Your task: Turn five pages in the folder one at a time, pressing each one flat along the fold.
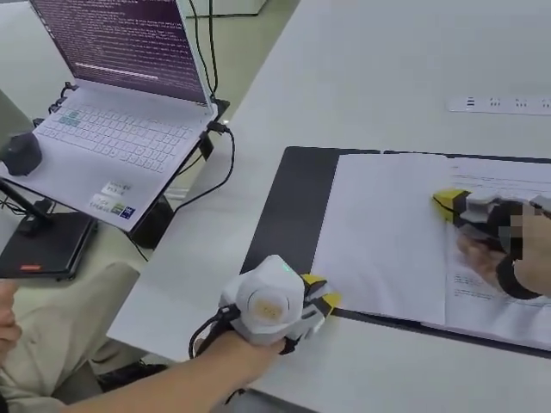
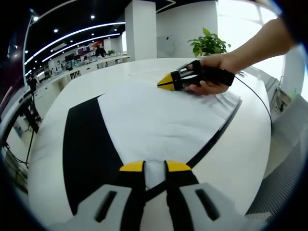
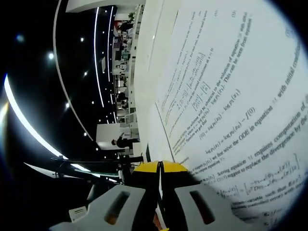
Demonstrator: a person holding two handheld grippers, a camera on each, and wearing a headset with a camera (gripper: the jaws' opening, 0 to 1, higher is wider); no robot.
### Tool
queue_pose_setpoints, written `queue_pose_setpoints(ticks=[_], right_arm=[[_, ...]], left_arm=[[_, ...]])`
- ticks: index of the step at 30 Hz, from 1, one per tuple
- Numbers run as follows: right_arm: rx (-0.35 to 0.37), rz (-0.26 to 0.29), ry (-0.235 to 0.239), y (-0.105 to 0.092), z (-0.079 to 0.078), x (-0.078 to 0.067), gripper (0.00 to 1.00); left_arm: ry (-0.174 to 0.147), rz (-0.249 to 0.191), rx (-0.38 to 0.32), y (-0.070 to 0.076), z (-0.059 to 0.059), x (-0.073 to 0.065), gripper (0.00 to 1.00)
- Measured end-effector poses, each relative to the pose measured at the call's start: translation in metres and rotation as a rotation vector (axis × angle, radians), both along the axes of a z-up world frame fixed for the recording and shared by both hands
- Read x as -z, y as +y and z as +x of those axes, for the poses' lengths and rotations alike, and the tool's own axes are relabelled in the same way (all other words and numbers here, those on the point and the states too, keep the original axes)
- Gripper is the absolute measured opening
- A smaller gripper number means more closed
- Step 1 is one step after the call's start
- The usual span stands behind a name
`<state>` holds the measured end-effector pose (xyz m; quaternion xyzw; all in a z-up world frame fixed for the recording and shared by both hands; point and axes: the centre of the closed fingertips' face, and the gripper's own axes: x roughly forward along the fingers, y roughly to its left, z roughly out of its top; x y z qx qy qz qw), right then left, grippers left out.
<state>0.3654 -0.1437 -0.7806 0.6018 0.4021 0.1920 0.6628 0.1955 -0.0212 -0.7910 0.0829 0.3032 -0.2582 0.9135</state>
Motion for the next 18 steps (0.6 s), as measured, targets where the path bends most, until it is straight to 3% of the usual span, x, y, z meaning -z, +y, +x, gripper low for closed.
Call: queue_pose_setpoints(ticks=[6,8,18], right_arm=[[-0.014,0.012,0.006,-0.001,-0.017,-0.001,0.0],[-0.053,0.025,0.014,0.001,-0.028,-0.001,0.0],[-0.1,0.013,0.009,0.003,-0.061,0.002,0.0]], left_arm=[[0.009,0.008,0.002,0.0,0.0,0.0,0.13],[0.01,0.01,0.003,0.0,0.0,0.0,0.13],[0.019,0.015,-0.006,0.001,-0.001,-0.001,0.13]])
